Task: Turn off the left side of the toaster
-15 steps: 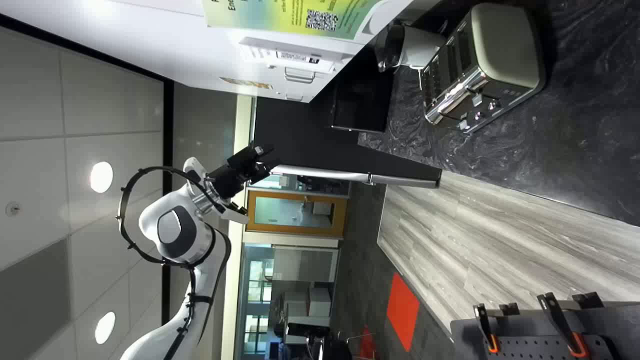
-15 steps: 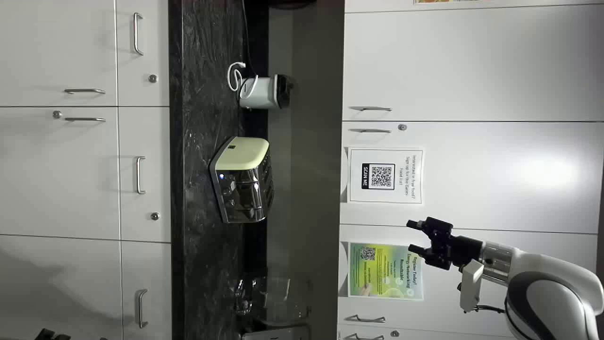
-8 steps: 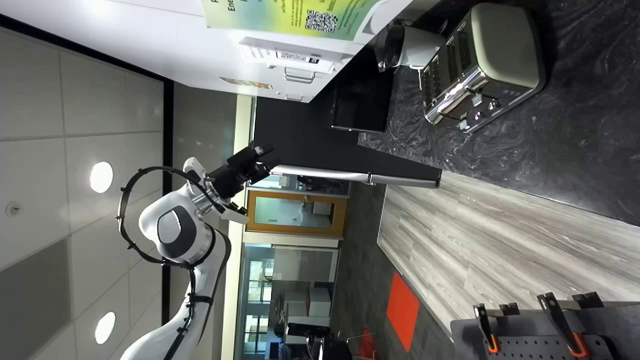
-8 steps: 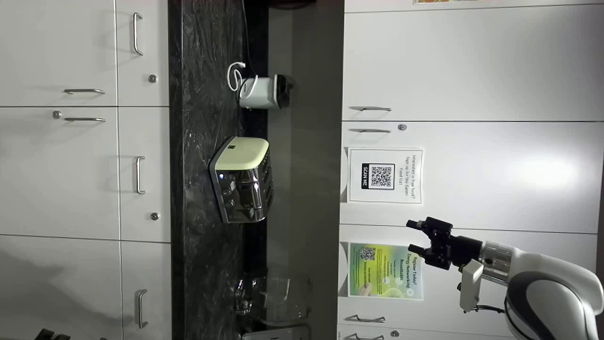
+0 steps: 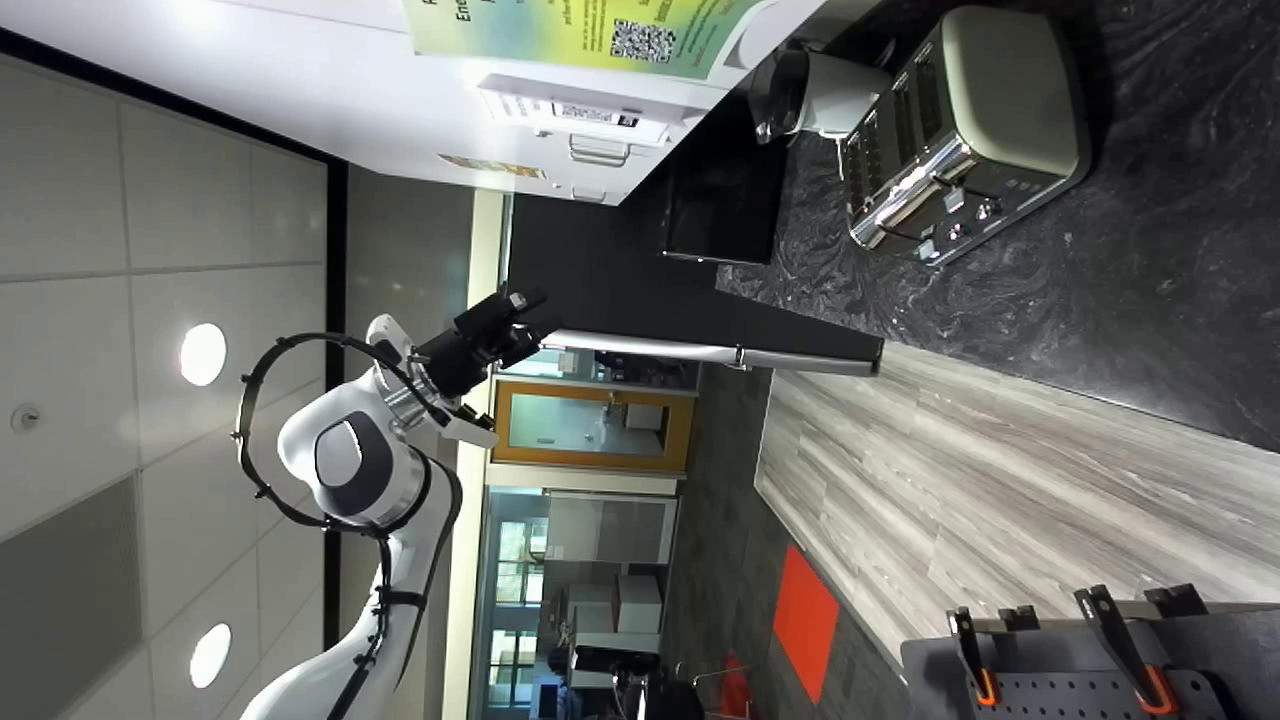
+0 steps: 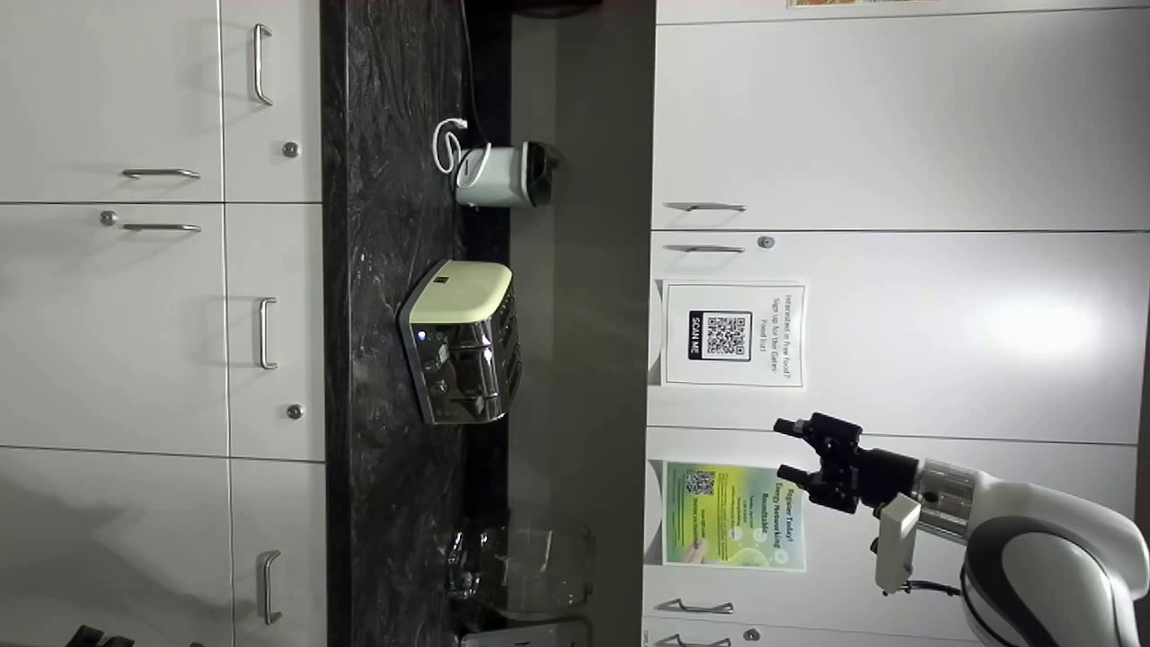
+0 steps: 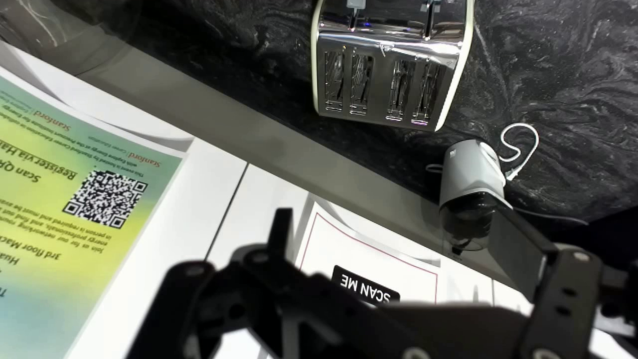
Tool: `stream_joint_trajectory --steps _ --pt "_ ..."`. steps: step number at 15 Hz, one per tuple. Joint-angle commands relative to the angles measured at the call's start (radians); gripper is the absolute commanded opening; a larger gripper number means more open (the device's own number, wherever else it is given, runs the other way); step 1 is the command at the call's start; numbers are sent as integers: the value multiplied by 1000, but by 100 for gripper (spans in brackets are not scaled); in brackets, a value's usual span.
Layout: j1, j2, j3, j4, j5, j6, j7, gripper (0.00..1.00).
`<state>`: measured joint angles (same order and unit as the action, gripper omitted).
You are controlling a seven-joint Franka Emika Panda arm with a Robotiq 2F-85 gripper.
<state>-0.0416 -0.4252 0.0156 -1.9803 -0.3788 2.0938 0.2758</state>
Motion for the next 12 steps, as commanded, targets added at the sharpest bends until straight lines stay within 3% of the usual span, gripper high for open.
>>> stream_joint_trajectory --steps 1,7,12 --pt "-23 2 18 4 12 0 -8 100" --pt "-23 2 18 4 12 0 -8 100" --pt "-14 83 24 7 26 -11 -13 100"
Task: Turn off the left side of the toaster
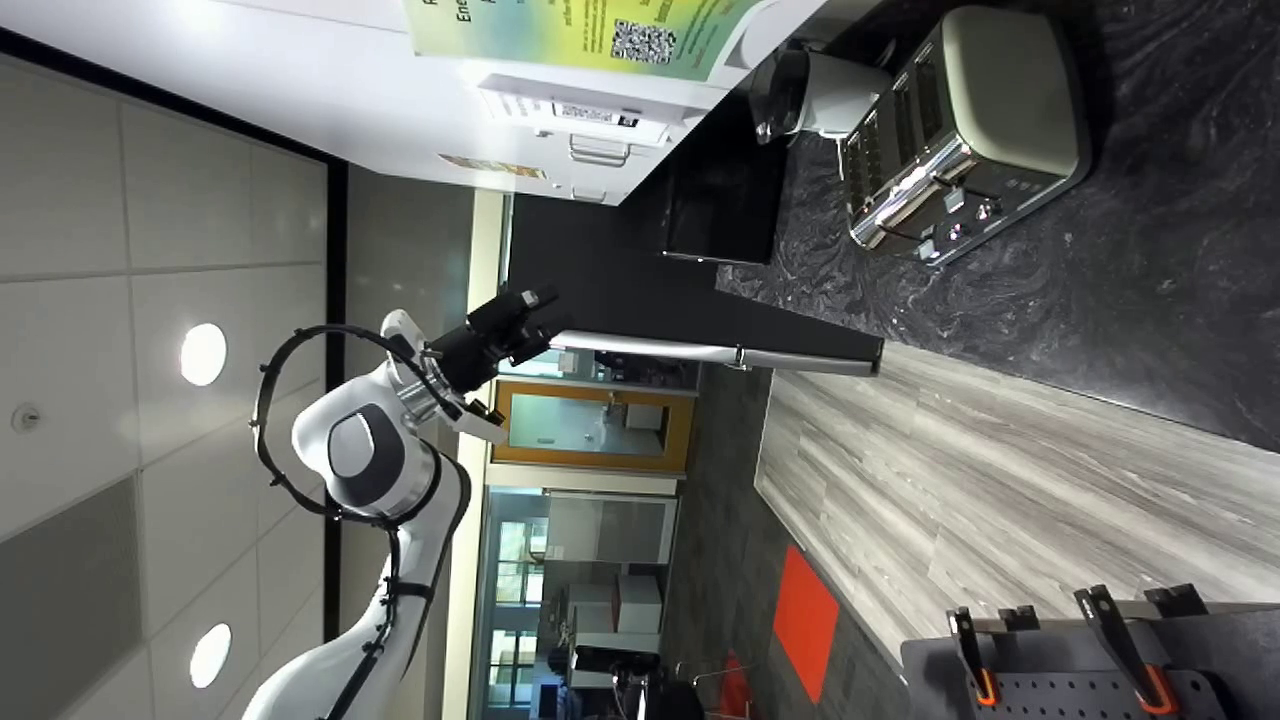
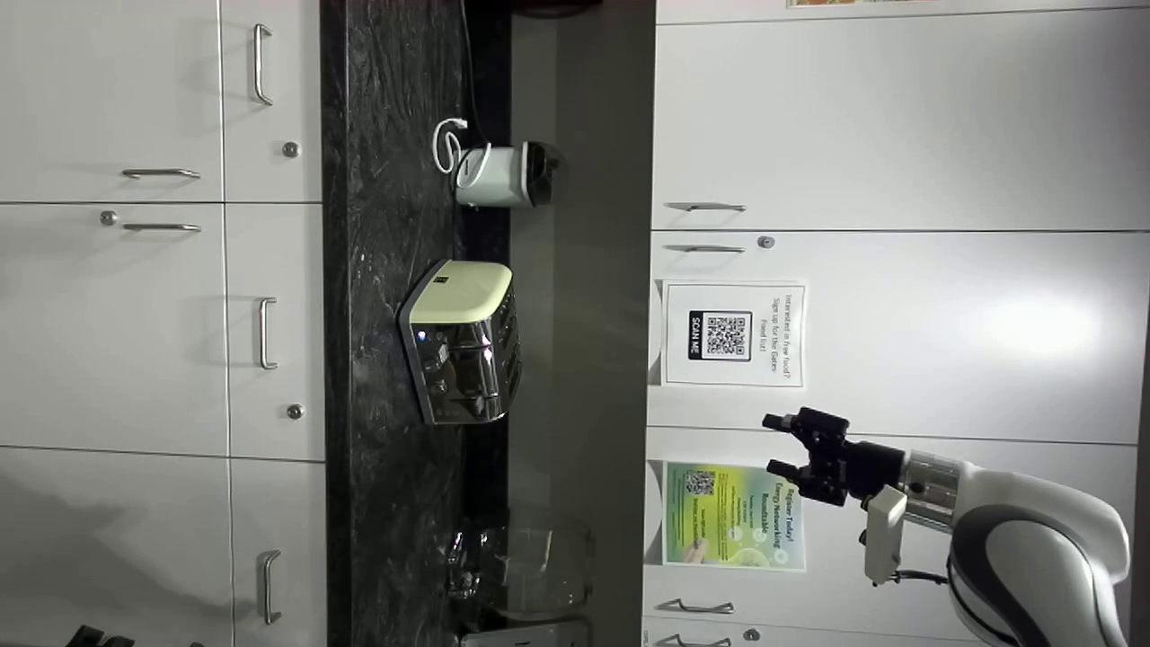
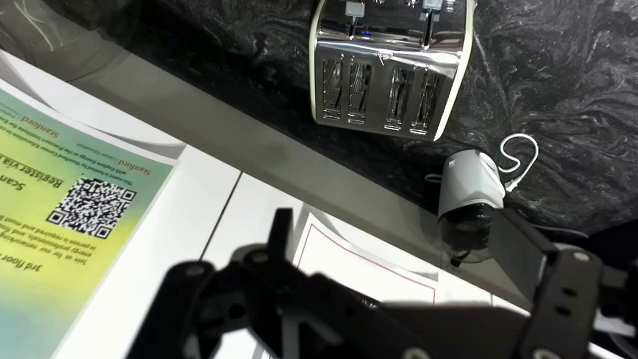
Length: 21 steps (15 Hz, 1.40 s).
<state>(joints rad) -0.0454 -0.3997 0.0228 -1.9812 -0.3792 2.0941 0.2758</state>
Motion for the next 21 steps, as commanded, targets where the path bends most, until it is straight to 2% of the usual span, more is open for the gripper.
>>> stream_joint_trajectory --steps 1,7,12,13,20,21 --pt "-3 77 16 8 43 -24 -22 100" --pt "21 200 7 17 180 -130 -77 100" --pt "15 192 0 -10 185 -228 -78 100" --pt "17 214 4 -4 178 -183 -53 100" --pt "17 215 4 -4 178 -188 -53 100" --pt "9 250 -4 9 193 -190 -35 100"
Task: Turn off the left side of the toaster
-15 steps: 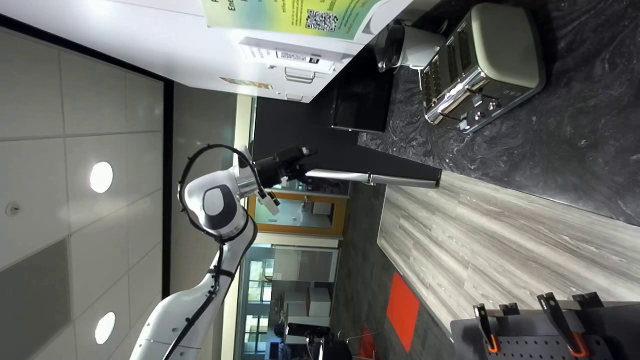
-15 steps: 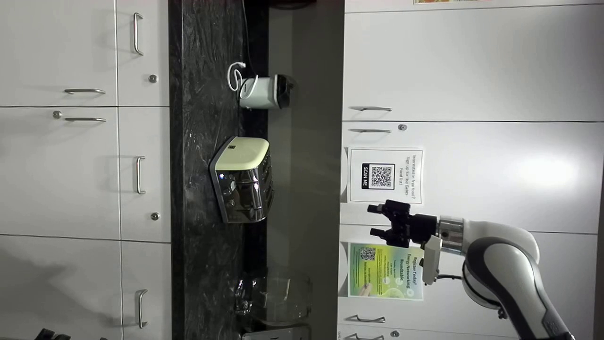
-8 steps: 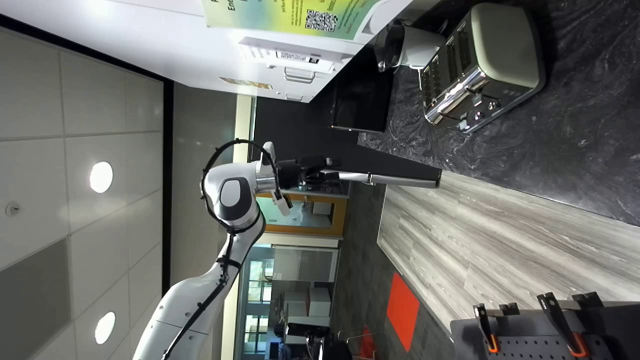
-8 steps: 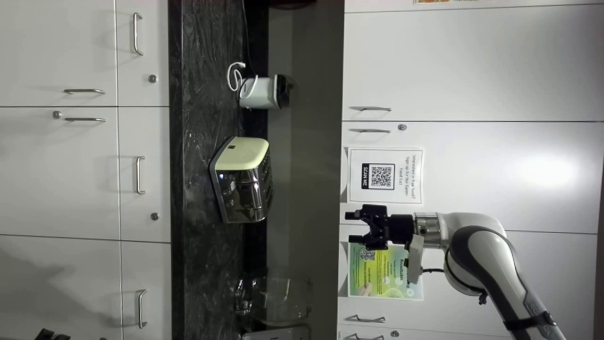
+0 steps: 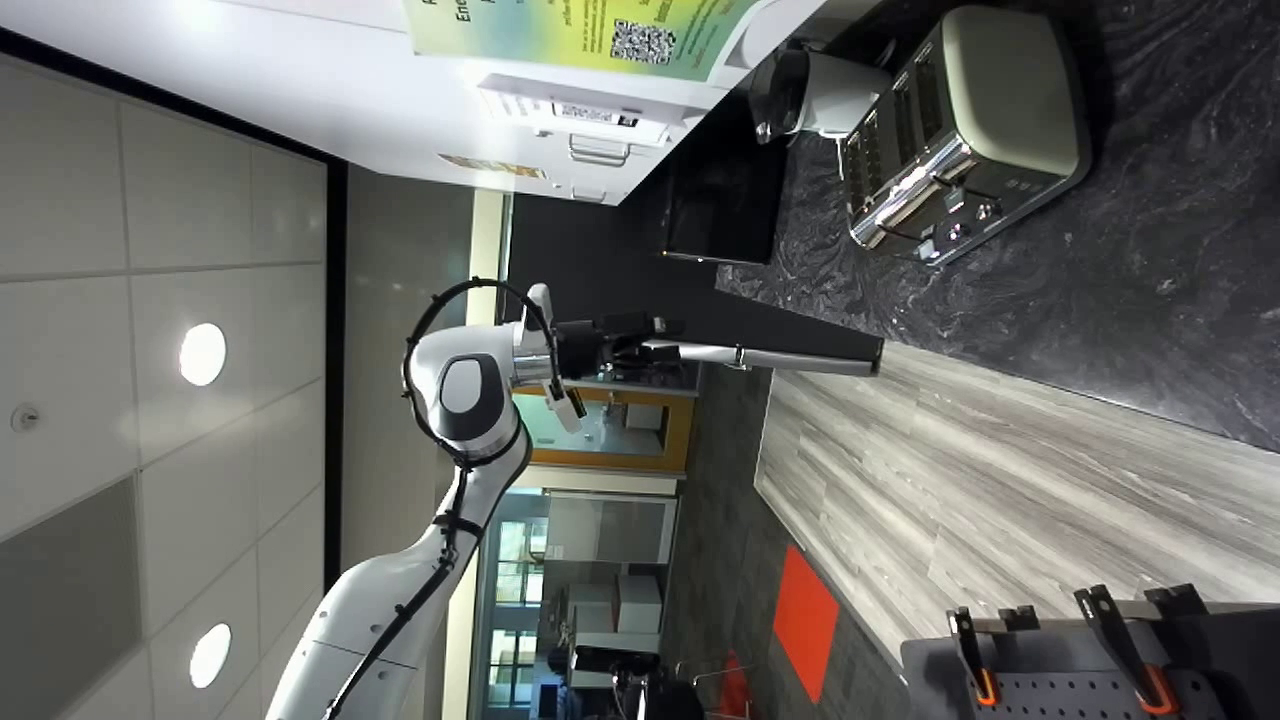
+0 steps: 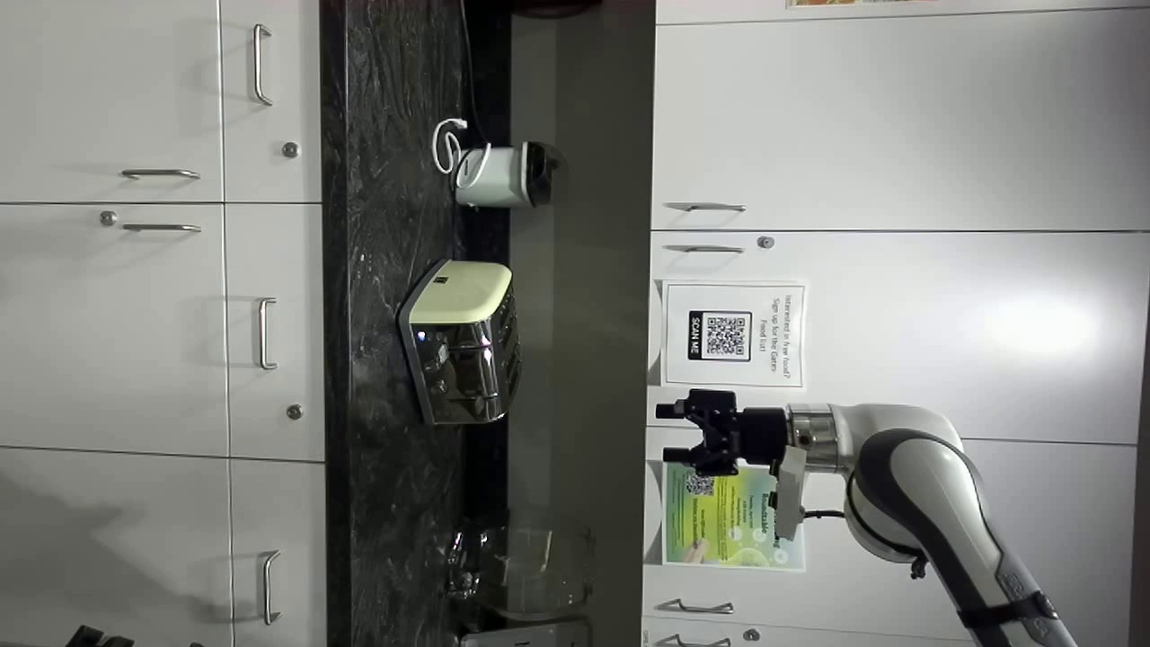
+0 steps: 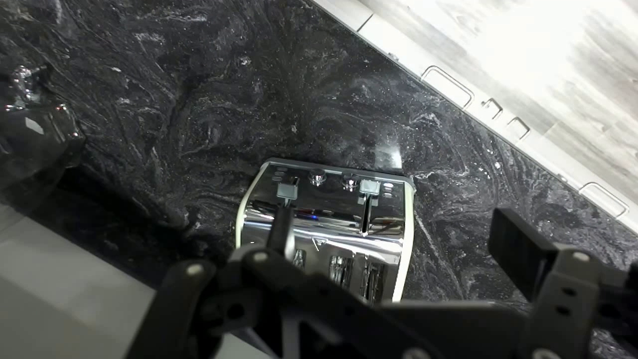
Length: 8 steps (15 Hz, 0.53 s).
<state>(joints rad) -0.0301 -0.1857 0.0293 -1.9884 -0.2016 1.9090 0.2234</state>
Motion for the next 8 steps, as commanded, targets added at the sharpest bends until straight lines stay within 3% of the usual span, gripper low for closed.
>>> stream_joint_trajectory --steps 1,4,8 --pt "-12 62 -13 12 7 28 45 100" --pt "-8 154 -29 14 32 79 39 100" --pt "0 269 -43 -8 54 247 50 100"
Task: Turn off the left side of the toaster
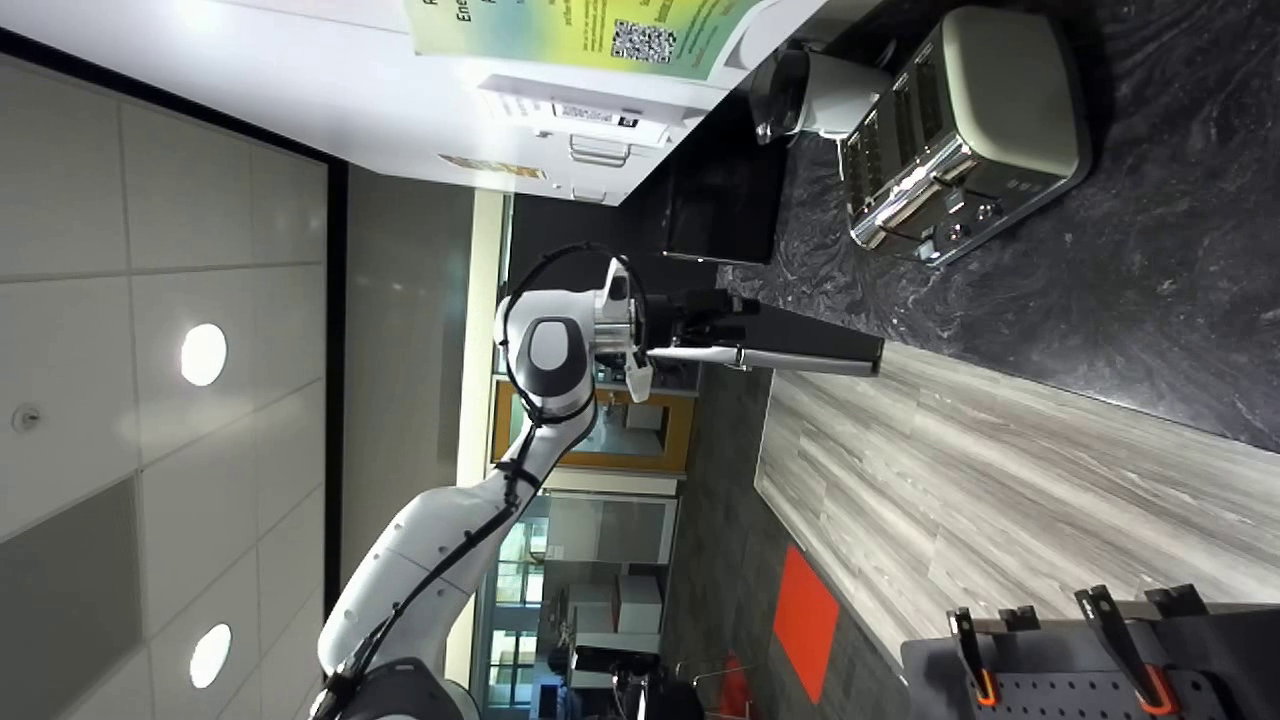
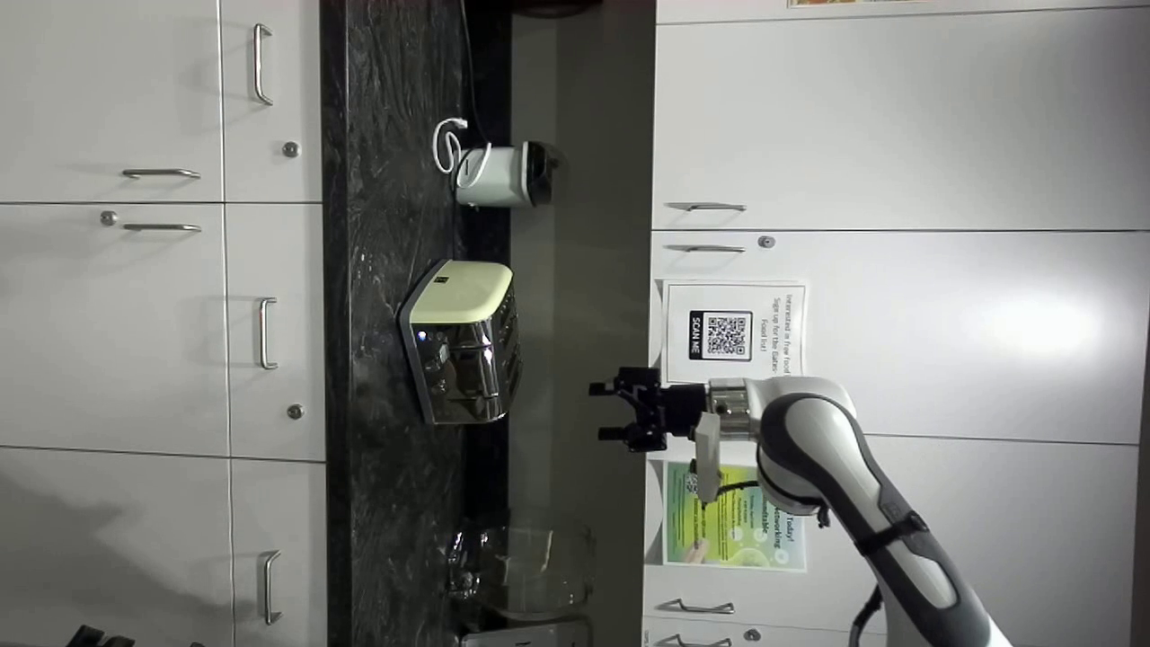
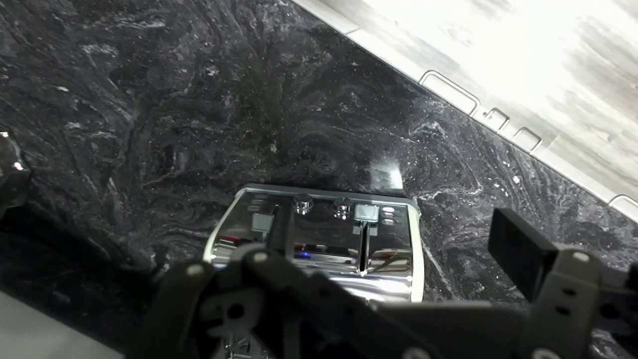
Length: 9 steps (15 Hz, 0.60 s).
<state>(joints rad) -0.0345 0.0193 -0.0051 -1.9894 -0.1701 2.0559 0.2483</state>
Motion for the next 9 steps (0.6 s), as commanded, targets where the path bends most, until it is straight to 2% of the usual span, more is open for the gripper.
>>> stream_joint_trajectory --steps 1,5,9 --pt "5 84 -11 -21 18 146 29 100" --pt "10 145 -22 -92 37 302 54 100" --pt "15 206 -26 -118 79 348 57 100"
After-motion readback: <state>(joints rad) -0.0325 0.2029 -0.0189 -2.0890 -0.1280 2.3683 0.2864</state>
